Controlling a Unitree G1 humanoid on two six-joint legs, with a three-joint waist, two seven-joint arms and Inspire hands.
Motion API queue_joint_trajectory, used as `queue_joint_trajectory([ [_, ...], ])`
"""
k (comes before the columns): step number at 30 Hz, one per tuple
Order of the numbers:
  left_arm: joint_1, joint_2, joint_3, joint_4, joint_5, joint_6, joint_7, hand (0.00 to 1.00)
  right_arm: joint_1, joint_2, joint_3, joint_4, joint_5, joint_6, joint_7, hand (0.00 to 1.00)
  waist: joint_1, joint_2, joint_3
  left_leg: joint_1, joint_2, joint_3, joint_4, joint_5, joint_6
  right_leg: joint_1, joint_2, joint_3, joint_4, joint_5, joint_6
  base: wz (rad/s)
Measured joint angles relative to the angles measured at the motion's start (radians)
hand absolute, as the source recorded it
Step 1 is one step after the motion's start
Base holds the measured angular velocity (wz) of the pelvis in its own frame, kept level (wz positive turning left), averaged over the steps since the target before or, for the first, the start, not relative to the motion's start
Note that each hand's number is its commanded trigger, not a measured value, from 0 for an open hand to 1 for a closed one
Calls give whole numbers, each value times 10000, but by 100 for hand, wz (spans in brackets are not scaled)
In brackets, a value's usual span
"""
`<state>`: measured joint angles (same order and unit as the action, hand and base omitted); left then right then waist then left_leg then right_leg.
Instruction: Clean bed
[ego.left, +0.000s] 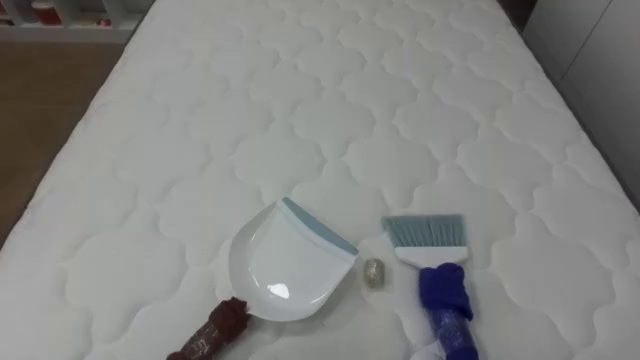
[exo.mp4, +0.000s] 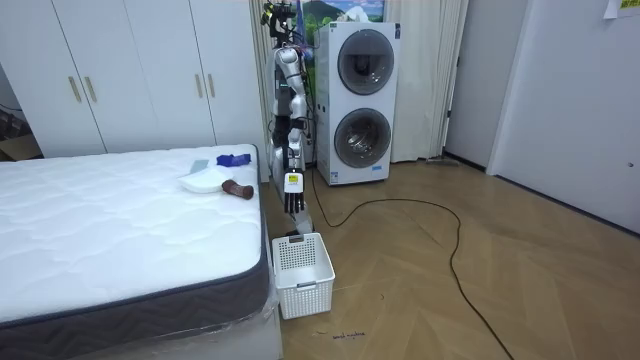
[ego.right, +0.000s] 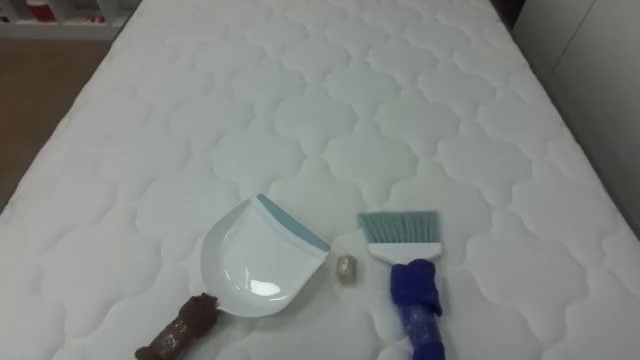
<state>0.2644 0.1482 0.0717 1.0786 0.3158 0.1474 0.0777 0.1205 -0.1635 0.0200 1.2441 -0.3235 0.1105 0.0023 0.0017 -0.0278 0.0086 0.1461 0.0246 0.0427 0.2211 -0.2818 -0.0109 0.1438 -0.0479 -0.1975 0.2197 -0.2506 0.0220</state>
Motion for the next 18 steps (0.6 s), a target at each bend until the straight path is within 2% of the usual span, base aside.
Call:
queue_joint_trajectory([
  [18,-10,-4,37,-8,-36,-27,224,0,-1,1,-8,-21,22,-11,-46,0,0,-29,-12,12,2,-6,15,0,0,7,-9,-10,35,2,2,0],
])
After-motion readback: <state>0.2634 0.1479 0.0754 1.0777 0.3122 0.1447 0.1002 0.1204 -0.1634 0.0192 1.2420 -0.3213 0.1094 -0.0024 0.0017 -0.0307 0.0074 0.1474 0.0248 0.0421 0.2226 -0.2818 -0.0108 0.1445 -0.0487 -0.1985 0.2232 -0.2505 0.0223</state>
